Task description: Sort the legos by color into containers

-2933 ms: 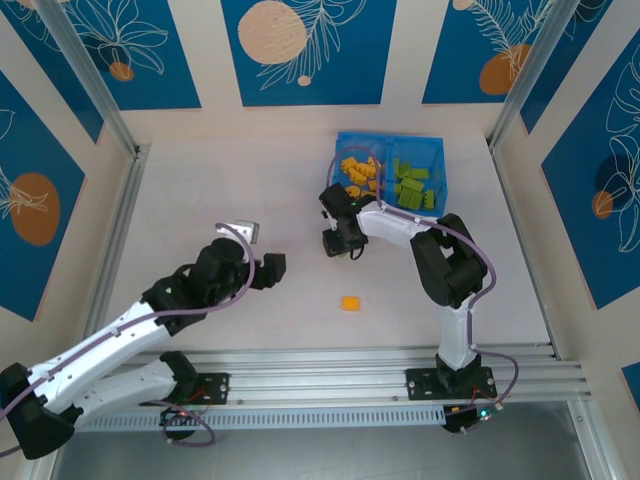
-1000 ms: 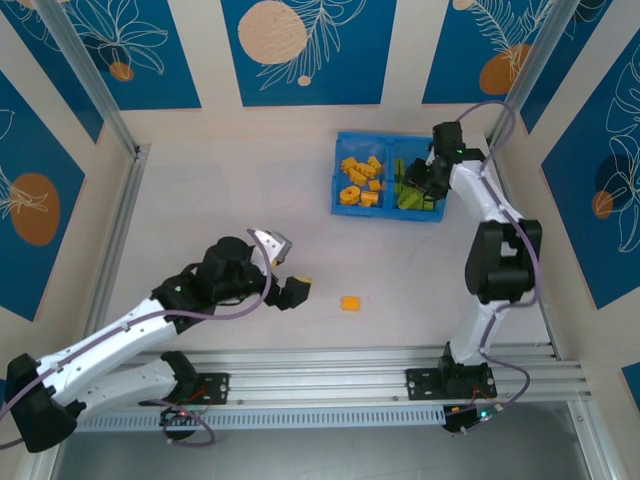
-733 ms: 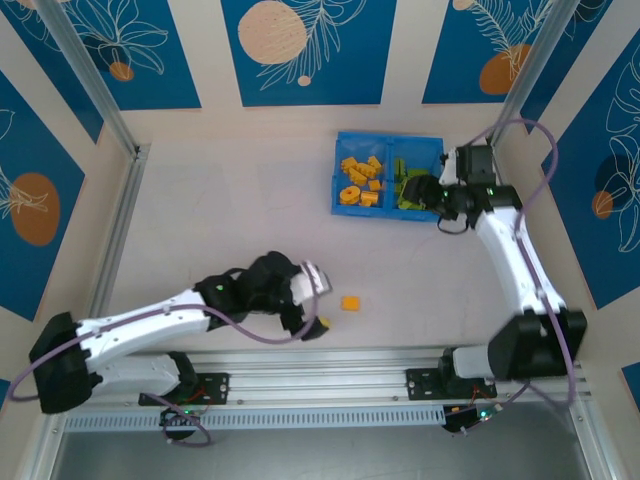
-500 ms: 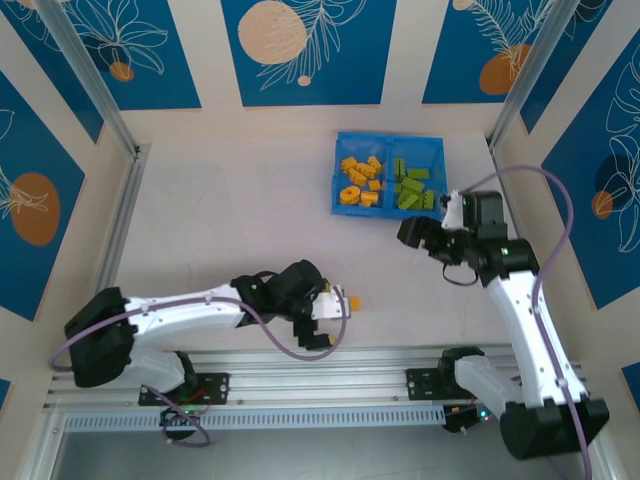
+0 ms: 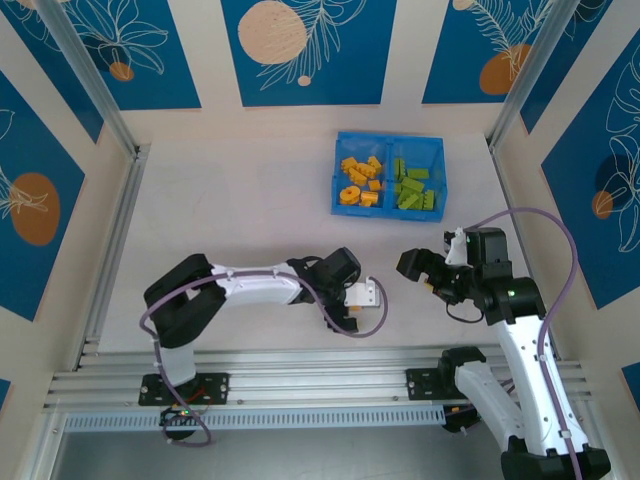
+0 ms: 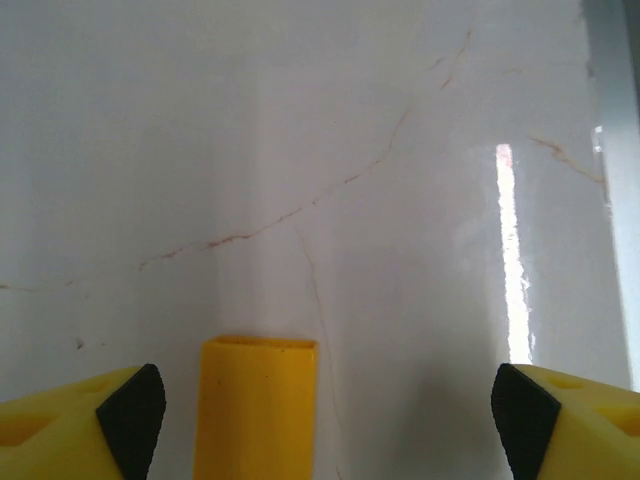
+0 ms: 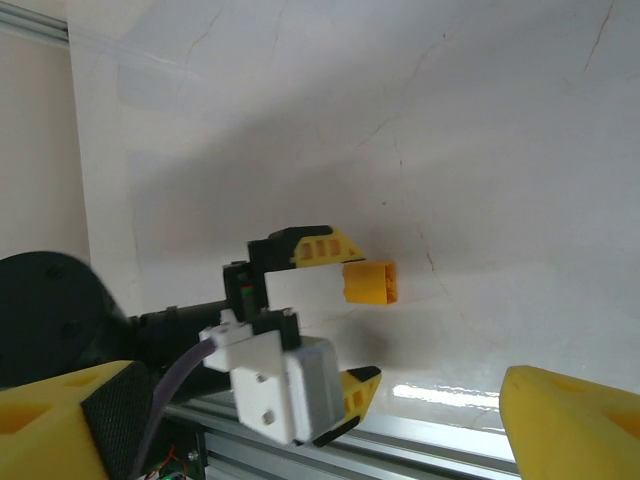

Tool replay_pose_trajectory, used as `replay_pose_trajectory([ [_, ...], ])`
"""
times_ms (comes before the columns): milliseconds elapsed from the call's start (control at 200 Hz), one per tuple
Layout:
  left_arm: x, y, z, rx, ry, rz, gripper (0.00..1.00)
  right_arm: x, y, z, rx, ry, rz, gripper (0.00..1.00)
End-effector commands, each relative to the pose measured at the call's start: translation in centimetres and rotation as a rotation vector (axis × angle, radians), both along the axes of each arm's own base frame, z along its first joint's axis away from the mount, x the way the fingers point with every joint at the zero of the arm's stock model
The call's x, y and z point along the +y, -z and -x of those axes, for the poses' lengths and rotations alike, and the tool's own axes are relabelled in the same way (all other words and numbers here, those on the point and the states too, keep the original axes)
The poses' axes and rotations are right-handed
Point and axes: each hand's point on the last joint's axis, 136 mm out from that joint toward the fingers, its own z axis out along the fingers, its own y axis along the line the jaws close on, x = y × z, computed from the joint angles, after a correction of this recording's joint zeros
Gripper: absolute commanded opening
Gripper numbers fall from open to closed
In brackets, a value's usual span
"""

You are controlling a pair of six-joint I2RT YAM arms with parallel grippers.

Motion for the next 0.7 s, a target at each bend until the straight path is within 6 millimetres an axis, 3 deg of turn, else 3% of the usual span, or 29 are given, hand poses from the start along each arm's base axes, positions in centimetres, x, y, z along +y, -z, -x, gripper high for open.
replay_pose_trajectory([
  [0, 0.3, 1.0, -0.9, 0.013, -0.031, -0.04, 0.81, 0.4, -0.3, 0.5, 0.017, -0.017, -0.021, 0.92],
  [40, 0.5, 1.4, -1.0, 0.022, -0.041, -0.051, 0.75, 0.4, -0.3, 0.4, 0.018, -0.02, -0.019, 0.92],
  [120, 0.8, 2.0, -0.9, 0.048, -0.051, -0.072, 0.71, 0.5, -0.3, 0.5, 0.021, -0.022, -0.02, 0.92],
  [245, 1.1, 2.6, -0.4, 0.079, -0.045, -0.1, 0.45, 0.5, -0.3, 0.6, 0.026, -0.026, -0.021, 0.92],
  [385, 1.2, 3.1, -0.2, 0.096, -0.036, -0.119, 0.43, 0.6, -0.4, 0.5, 0.025, -0.019, -0.034, 0.92],
  [450, 1.2, 3.1, -0.3, 0.092, -0.04, -0.117, 0.31, 0.7, -0.5, 0.5, 0.026, -0.021, -0.042, 0.92],
  [520, 1.2, 2.8, -0.4, 0.079, -0.043, -0.106, 0.3, 0.7, -0.5, 0.6, 0.027, -0.021, -0.037, 0.91],
  [625, 1.0, 1.4, -0.7, 0.046, -0.047, -0.059, 0.3, 0.6, -0.6, 0.7, 0.025, -0.021, -0.032, 0.91],
  [690, 0.5, -0.7, -1.2, 0.014, -0.062, 0.012, 0.3, 0.9, -1.0, 0.6, 0.014, -0.029, -0.049, 0.92],
])
